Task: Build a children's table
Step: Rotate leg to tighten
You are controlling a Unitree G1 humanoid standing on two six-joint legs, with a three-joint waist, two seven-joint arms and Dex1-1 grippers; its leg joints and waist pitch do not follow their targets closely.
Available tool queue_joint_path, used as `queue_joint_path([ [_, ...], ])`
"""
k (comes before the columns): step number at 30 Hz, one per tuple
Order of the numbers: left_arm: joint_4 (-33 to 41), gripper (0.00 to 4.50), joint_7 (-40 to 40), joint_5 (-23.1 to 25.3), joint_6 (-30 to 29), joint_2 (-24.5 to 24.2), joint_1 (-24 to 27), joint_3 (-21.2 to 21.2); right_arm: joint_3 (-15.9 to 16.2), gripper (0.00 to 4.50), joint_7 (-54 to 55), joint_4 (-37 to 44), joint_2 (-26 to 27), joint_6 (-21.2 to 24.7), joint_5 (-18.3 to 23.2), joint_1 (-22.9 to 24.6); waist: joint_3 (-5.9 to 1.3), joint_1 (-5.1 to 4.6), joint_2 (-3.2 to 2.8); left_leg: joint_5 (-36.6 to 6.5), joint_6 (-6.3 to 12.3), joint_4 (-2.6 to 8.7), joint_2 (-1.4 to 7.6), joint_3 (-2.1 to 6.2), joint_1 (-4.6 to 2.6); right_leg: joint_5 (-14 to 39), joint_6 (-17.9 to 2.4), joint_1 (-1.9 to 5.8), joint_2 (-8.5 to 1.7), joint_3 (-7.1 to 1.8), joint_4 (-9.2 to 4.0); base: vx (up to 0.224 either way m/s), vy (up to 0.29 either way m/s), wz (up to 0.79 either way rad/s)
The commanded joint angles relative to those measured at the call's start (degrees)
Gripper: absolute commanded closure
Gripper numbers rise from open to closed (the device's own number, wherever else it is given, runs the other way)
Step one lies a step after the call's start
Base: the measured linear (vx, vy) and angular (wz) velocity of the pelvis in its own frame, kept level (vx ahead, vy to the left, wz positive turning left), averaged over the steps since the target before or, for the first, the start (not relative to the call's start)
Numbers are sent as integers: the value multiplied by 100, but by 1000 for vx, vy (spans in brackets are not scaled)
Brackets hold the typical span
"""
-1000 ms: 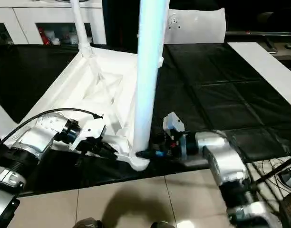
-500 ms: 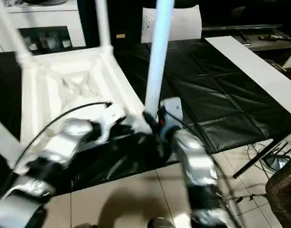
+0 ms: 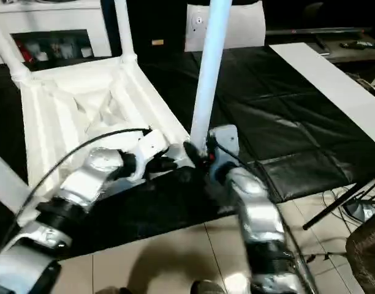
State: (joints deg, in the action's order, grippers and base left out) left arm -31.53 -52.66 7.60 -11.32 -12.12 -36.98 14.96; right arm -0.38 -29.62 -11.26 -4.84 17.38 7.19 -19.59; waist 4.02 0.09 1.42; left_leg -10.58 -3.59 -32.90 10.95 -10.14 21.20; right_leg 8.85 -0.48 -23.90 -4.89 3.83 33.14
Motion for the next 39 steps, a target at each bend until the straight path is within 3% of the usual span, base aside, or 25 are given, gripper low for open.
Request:
queue_joint_path([
  [1,39,450,-268,-157,422,3,-22,68,388,105,-537,181,-45,31,181,95,-383,16,9,-791,506,342,182,25,-6,963,-1254,343,-297,-250,-316,0,0,0],
  [3,0,450,-786,-222,701,-265,38,137,394,99,-1182,240,-533,-37,259,143,-373,51,11,-810,564,339,186,14,-21,895,-1328,363,-294,-256,-313,0,0,0],
  [4,-51,450,-1180,-258,1021,-460,70,230,401,74,-1588,228,-811,-91,288,145,-379,46,7,-842,565,337,194,9,-28,900,-1357,352,-297,-259,-306,0,0,0],
  [5,-52,450,-1190,-260,1028,-465,71,232,401,74,-1598,227,-817,-93,288,145,-374,53,6,-935,563,338,194,7,-34,998,-1369,342,-294,-256,-324,0,0,0],
  [8,-164,450,-1847,-479,1295,-679,75,246,478,63,-2267,101,-1286,-195,353,73,-385,91,-19,-1057,463,342,212,10,-79,1154,-1396,327,-298,-256,-323,0,0,0],
  [11,-221,450,-2341,-589,1494,-816,66,309,561,46,-2759,11,-1562,-292,415,3,-385,135,-6,-985,440,346,232,-3,-93,991,-1454,317,-293,-269,-292,0,0,0],
  [14,-426,450,-2868,-569,1814,-1016,-13,465,682,46,-3552,-80,-1858,-363,644,-123,-407,189,57,-883,554,321,219,-13,-82,824,-1522,347,-307,-262,-250,0,0,0],
  [17,-542,450,-3104,-574,1947,-1067,-78,525,738,46,-3976,-212,-1936,-344,758,-247,-399,250,38,-812,577,316,246,-24,-85,848,-1527,336,-318,-255,-236,0,0,0],
  [25,-675,450,-3451,-583,2162,-1027,-202,643,937,116,-4573,-549,-2012,-393,867,-557,-395,350,63,-994,393,308,252,-25,-83,1253,-1481,311,-333,-251,-242,0,0,0],
  [29,-786,450,-3572,-570,2302,-981,-273,691,1033,136,-4837,-658,-2043,-386,868,-665,-387,365,76,-1154,298,308,249,-16,-83,1642,-1342,305,-349,-255,-282,0,0,0],
  [30,-826,450,-3601,-571,2324,-975,-297,687,1047,163,-4917,-694,-2061,-372,876,-692,-392,371,85,-1153,282,309,249,-12,-83,1683,-1310,303,-346,-253,-278,0,0,0],
  [33,-871,450,-3628,-564,2345,-982,-327,686,1063,169,-5014,-726,-2102,-349,896,-722,-412,389,72,-1057,296,299,252,-9,-77,1514,-1338,316,-346,-252,-251,0,0,0],
  [35,-902,450,-3655,-564,2368,-993,-342,694,1078,201,-5084,-752,-2133,-319,917,-744,-425,398,75,-964,319,290,250,-11,-76,1368,-1374,320,-342,-251,-232,0,0,0],
  [38,-957,450,-3669,-555,2398,-985,-364,700,1094,210,-5162,-822,-2154,-325,926,-777,-435,418,65,-874,361,279,247,-15,-68,1204,-1435,328,-336,-246,-210,0,0,0],
  [39,-978,450,-3670,-552,2411,-979,-373,698,1096,235,-5177,-841,-2155,-332,924,-785,-437,424,71,-873,357,275,246,-20,-75,1204,-1439,327,-337,-245,-213,0,0,0],
])
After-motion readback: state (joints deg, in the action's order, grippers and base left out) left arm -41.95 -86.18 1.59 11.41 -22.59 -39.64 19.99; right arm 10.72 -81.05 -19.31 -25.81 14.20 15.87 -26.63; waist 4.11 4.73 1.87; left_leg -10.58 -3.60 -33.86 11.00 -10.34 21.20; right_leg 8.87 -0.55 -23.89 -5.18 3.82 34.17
